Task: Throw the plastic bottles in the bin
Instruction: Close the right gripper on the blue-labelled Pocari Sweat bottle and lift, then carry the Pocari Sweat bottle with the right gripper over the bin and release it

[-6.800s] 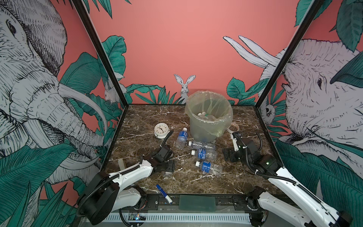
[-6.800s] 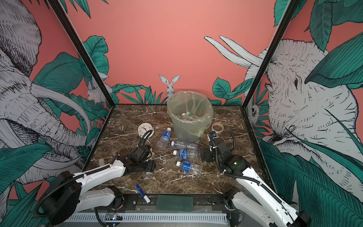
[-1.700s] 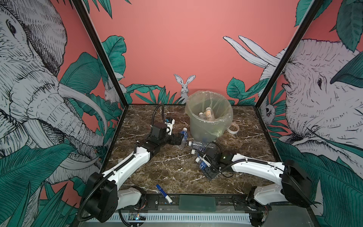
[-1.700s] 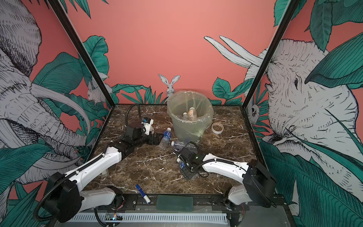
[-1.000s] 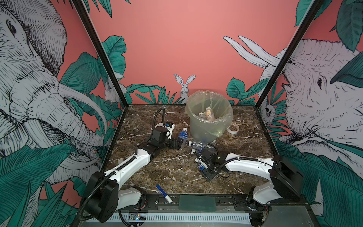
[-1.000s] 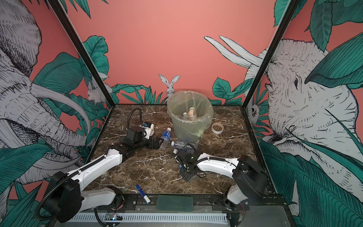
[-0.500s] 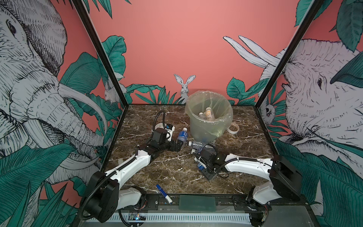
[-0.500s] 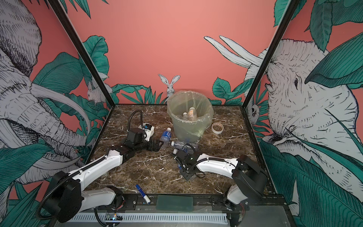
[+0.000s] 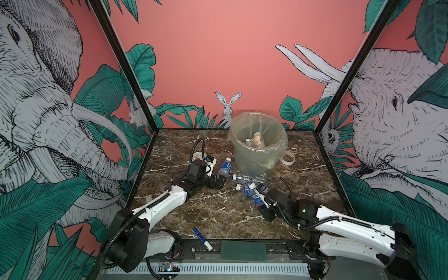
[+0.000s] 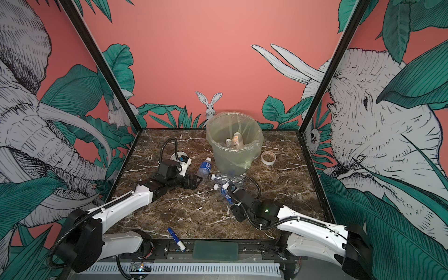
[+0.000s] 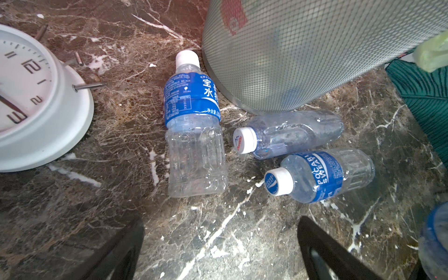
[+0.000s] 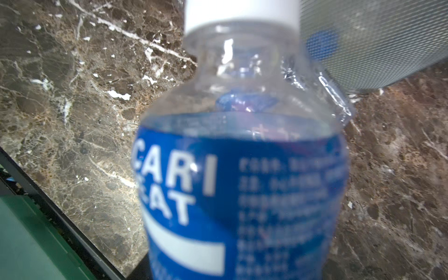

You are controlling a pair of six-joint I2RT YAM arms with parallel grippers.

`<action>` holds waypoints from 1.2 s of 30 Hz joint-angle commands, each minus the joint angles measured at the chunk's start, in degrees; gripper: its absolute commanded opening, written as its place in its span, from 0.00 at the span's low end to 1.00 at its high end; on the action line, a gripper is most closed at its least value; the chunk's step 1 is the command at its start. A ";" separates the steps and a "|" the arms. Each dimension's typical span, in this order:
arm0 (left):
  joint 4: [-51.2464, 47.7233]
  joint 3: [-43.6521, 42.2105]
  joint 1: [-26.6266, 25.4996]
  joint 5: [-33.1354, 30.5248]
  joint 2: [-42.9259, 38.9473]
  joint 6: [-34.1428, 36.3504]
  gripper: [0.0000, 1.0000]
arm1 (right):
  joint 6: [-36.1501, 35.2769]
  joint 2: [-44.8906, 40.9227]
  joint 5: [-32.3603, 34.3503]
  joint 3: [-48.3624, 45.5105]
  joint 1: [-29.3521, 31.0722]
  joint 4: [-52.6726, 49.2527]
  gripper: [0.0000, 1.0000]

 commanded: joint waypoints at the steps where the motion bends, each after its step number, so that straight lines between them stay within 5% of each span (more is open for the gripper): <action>1: 0.14 -0.75 0.32 0.81 -0.19 -0.03 1.00 | 1.61 -5.53 3.91 -1.74 0.57 3.39 0.56; 14: 0.01 -1.27 0.31 1.03 0.31 0.45 1.00 | 1.99 -21.20 8.01 -2.42 0.66 4.39 0.57; 22: 0.91 -1.90 0.32 1.35 1.44 1.12 1.00 | -2.49 -24.02 13.41 8.72 0.67 5.34 0.56; 29: 2.85 -2.28 0.32 2.56 3.19 1.11 1.00 | -13.24 -3.47 17.58 33.20 -1.24 5.76 0.60; 33: 4.52 -2.86 0.32 3.53 3.72 0.19 1.00 | -11.14 15.30 7.32 52.47 -15.20 3.82 0.57; 34: 4.59 -2.85 0.34 3.82 3.74 -0.05 1.00 | -10.92 20.34 6.90 57.48 -18.35 2.70 0.58; 36: 4.35 -2.70 0.32 4.41 3.37 -0.40 1.00 | -9.97 28.30 6.50 66.26 -22.58 -0.76 0.78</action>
